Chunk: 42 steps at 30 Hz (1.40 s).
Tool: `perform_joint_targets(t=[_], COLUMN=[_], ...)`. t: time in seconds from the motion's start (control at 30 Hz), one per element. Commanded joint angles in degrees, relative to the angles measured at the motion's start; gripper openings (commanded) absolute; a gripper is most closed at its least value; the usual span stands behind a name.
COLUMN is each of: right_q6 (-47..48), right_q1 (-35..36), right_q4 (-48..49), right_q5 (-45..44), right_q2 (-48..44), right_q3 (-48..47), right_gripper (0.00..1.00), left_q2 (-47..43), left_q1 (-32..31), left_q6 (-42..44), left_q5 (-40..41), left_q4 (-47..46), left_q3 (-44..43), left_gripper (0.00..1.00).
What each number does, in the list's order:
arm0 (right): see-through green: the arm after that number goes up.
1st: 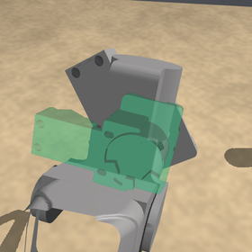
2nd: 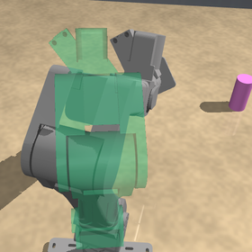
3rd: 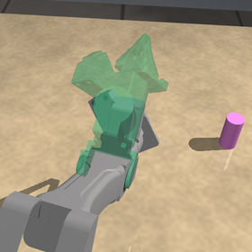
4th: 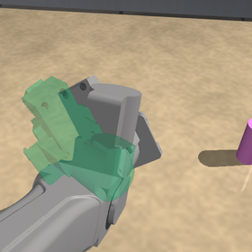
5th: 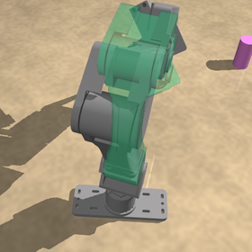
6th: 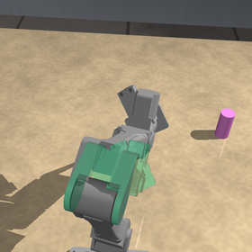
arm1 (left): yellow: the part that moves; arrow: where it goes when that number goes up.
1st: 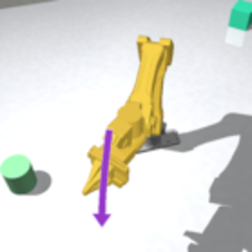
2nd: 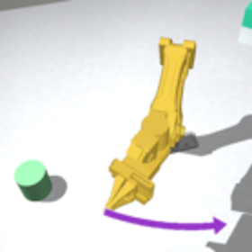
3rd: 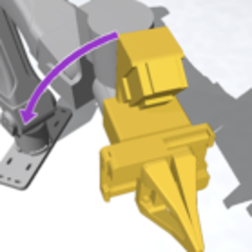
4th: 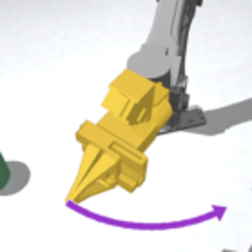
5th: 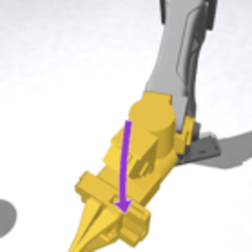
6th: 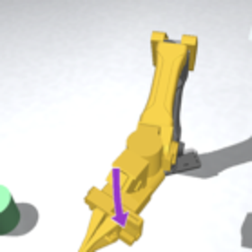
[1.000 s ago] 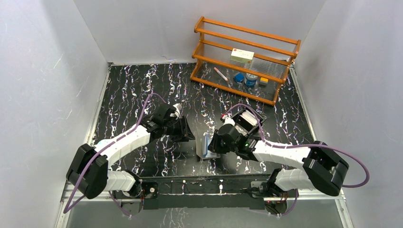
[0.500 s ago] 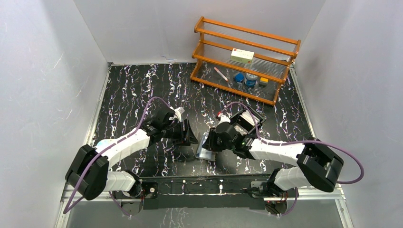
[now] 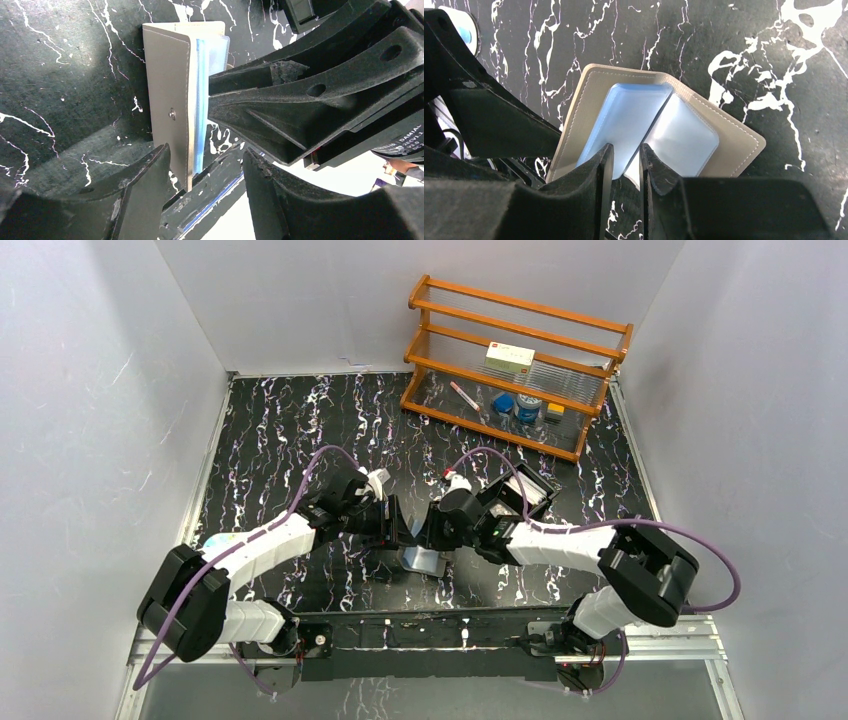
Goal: Put the credit cards into the card holder
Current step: Turn over the card slot in the card holder.
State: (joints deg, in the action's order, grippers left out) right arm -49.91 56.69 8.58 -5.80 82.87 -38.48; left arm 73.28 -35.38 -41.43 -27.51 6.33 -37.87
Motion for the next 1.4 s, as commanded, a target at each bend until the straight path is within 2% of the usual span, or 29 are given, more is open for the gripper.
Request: perform_joint_targets(t=[0.0, 0.33, 0.6, 0.8, 1.1, 1.23, 1.37], right_q6=[0.7, 0.7, 0.7, 0.8, 3.5, 6.1, 7.3], right_q1=[0.3, 0.3, 0.3, 0.3, 0.2, 0.1, 0.1], right_q4=[2.8, 3.3, 3.9, 4.3, -0.1, -4.7, -8.4], right_q5=[-0.2, 0.7, 1.9, 2.8, -0.5, -2.9, -4.8], right_q2=[1.7, 3.5, 6.0, 7.7, 6.3, 4.3, 3.9], right_q3=[-3.3, -4.8, -7.3, -8.5, -7.8, -6.7, -4.1], right_gripper=[0.34, 0.34, 0.34, 0.35, 0.36, 0.37, 0.37], left_q2=[-0.8, 1.4, 1.9, 2.2, -0.5, -2.8, -4.6], left_q1=[0.0, 0.0, -0.1, -0.1, -0.3, -0.3, -0.2], left_q6=[2.5, 5.4, 6.7, 7.2, 6.6, 5.8, 2.4], left_q5=[1.4, 5.4, 3.8, 5.7, 9.0, 9.2, 8.0], left_q4=[1.7, 3.4, 4.4, 5.7, 9.9, 9.9, 6.6], left_q3=[0.4, -0.4, -2.1, -2.2, -4.1, -3.6, 0.1], left_gripper=[0.54, 0.46, 0.47, 0.45, 0.09, 0.0, 0.0])
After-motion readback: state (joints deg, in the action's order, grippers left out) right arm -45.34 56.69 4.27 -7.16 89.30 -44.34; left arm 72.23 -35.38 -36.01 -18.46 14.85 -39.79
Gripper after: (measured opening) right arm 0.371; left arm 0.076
